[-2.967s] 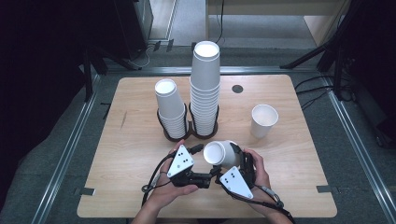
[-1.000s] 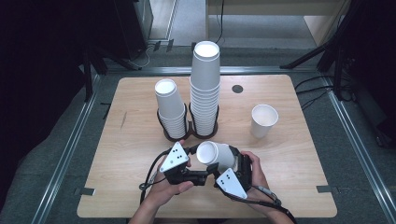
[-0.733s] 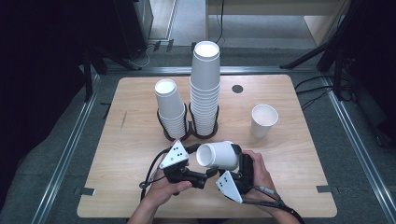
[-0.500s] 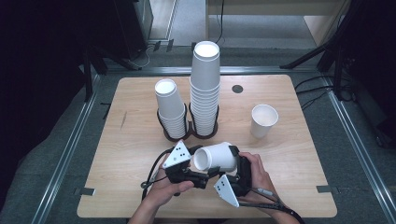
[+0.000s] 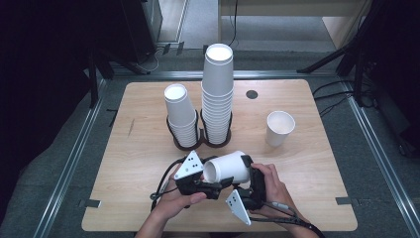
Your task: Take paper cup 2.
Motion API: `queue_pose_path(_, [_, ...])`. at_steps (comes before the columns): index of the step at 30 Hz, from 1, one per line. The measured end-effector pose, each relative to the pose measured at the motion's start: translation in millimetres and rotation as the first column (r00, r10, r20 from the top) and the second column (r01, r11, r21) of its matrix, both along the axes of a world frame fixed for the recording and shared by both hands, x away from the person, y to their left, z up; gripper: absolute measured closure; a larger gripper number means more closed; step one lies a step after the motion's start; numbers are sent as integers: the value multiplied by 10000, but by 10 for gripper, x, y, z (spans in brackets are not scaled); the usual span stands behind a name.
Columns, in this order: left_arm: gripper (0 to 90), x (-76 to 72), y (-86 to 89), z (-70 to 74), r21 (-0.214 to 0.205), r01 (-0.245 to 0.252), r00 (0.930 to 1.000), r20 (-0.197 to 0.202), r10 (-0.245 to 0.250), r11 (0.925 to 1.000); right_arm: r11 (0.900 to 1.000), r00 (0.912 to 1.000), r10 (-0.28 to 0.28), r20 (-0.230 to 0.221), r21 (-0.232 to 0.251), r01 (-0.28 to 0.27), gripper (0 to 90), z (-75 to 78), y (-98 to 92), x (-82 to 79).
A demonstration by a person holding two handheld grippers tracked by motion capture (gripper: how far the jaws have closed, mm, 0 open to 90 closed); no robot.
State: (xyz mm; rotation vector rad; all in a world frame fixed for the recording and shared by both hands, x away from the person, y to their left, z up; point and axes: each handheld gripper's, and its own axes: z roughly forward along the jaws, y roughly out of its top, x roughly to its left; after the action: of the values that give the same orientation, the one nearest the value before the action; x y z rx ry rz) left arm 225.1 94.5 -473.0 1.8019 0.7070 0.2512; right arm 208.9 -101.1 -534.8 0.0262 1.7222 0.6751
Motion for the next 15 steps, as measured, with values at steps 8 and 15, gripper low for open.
queue_pose_path(8, [203, -14, 18, 12, 6, 95, 9999, 89, -95, 10000, 10000, 10000, 31, -34, 85, -31, 31, 14, 1, 7])
queue_pose_path(15, [212, -4, 92, 33, -119, -422, 9983, 408, 427, 9990, 9983, 9979, 60, -640, 575, -23, 0, 68, -82, 26])
